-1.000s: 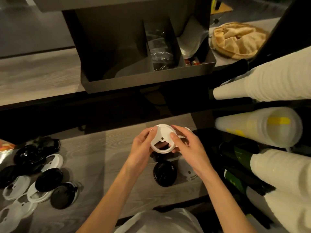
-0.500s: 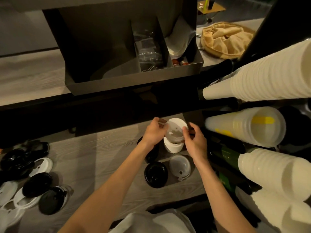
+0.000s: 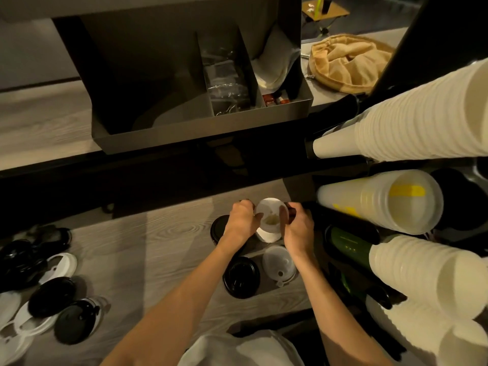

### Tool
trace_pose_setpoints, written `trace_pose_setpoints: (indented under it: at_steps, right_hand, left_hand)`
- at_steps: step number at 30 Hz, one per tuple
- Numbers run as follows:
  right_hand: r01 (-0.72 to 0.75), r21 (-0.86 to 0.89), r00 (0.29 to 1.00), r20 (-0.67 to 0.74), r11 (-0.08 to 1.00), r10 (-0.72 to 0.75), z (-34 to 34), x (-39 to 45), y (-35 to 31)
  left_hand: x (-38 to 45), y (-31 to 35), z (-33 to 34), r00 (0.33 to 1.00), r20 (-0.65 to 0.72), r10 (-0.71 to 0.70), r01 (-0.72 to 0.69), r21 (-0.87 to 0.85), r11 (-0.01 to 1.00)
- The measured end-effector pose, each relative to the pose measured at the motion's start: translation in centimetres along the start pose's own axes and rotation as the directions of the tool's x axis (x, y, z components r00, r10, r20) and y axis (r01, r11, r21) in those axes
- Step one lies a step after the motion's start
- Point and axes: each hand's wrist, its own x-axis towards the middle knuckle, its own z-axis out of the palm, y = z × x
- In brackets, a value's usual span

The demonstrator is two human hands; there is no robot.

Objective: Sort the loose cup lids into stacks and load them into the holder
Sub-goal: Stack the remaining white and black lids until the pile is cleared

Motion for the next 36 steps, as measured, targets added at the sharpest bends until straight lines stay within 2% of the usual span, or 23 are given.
trace_pose_setpoints:
  at_steps: [3,5,15,19,25,27,29,32,36]
  right_hand:
    - [0.019,-0.126,0.999,-0.03,0.992,-0.023,0.4,0.2,0.5]
    - [0.02,-0.152,0.999,-0.03,0.988,-0.025,0.6,0.3,0.9]
    - [-0.009,0.096,0.998,-0.061,0.995,0.015,2.2,0.1,1.7]
    - [0.006,0.12,0.997,-0.078,0.993,0.003,2.3,-0.3,1.5]
    - [-0.043,0.063,0.999,-0.015,0.997,0.044,1.7,0.0,0.4]
    - [0.004,0.032,0.999,-0.052,0.999,-0.002,1.3,-0.7,-0.5]
    - [0.116,-0.019,0.987,-0.11,0.993,-0.118,1.2,-2.2,-1.5]
    - [0.305,-0.057,0.935,-0.173,0.951,-0.31,2.1,-4.7,-3.4]
    - [0.531,0.012,0.846,-0.057,0.847,-0.53,5.9,-8.1,-5.8]
  left_hand:
    - [0.1,0.0,0.2,1.0,-0.005,-0.014,0.014,0.01,1.0]
    - [0.2,-0.2,0.4,1.0,-0.017,-0.016,0.016,0.004,1.0]
    - [0.7,-1.2,0.8,0.997,-0.056,-0.056,0.045,-0.186,0.981]
    - [0.4,-1.2,1.1,0.996,-0.062,-0.064,0.046,-0.265,0.963]
    - [-0.2,-1.4,-0.3,0.998,-0.056,-0.035,0.021,-0.236,0.972]
    - [-0.9,-2.2,-1.1,0.996,-0.086,-0.001,-0.021,-0.258,0.966]
    - [-2.2,-3.9,-2.3,0.99,-0.134,0.049,-0.087,-0.293,0.952]
    - [-4.9,-7.9,-4.2,0.981,-0.192,0.043,-0.107,-0.342,0.934]
    - [-8.4,-15.4,-6.2,0.97,-0.229,-0.078,-0.012,-0.368,0.93]
